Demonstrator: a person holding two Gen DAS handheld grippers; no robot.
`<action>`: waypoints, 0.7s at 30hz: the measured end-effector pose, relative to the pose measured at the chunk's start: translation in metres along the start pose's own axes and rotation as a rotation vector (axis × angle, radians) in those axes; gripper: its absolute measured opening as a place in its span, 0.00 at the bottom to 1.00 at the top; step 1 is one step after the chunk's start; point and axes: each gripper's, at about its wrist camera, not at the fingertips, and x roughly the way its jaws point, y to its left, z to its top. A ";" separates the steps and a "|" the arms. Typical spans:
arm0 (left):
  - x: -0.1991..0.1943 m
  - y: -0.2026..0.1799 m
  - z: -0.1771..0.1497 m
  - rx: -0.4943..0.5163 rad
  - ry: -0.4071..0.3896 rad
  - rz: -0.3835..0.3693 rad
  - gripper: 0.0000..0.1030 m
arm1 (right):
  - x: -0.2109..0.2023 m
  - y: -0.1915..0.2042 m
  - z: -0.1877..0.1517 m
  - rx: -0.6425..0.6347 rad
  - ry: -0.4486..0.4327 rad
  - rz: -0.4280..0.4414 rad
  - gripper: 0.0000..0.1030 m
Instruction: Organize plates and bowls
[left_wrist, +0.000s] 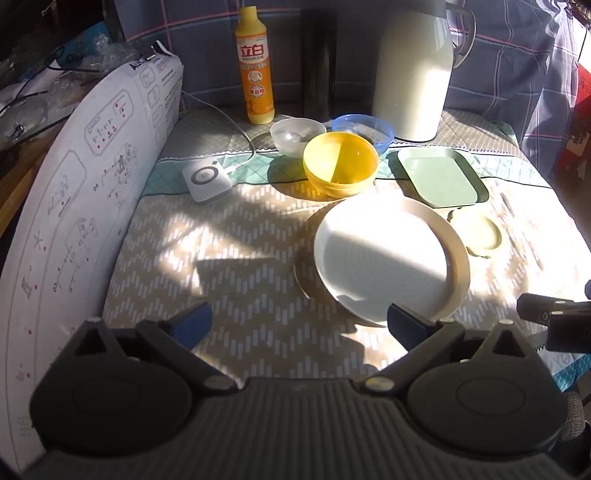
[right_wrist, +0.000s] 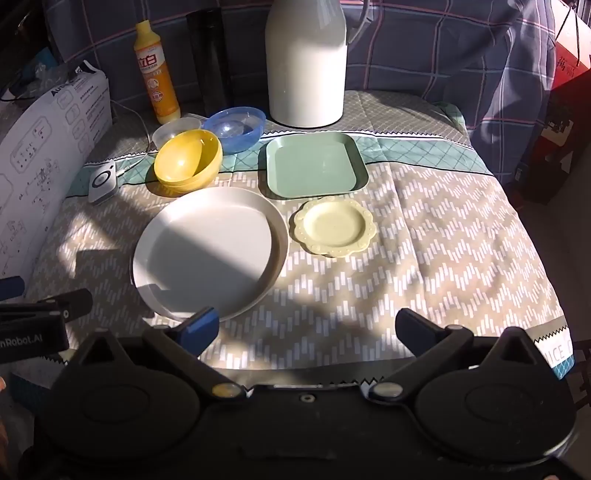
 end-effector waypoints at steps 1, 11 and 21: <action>0.000 0.000 0.000 0.000 -0.001 -0.003 1.00 | 0.000 0.000 0.000 -0.001 0.001 0.001 1.00; -0.005 -0.002 0.000 -0.024 -0.001 0.005 1.00 | -0.004 0.000 0.000 -0.021 -0.008 -0.009 1.00; -0.006 0.000 0.000 -0.015 -0.013 0.004 1.00 | -0.010 0.005 0.004 -0.059 -0.037 -0.002 1.00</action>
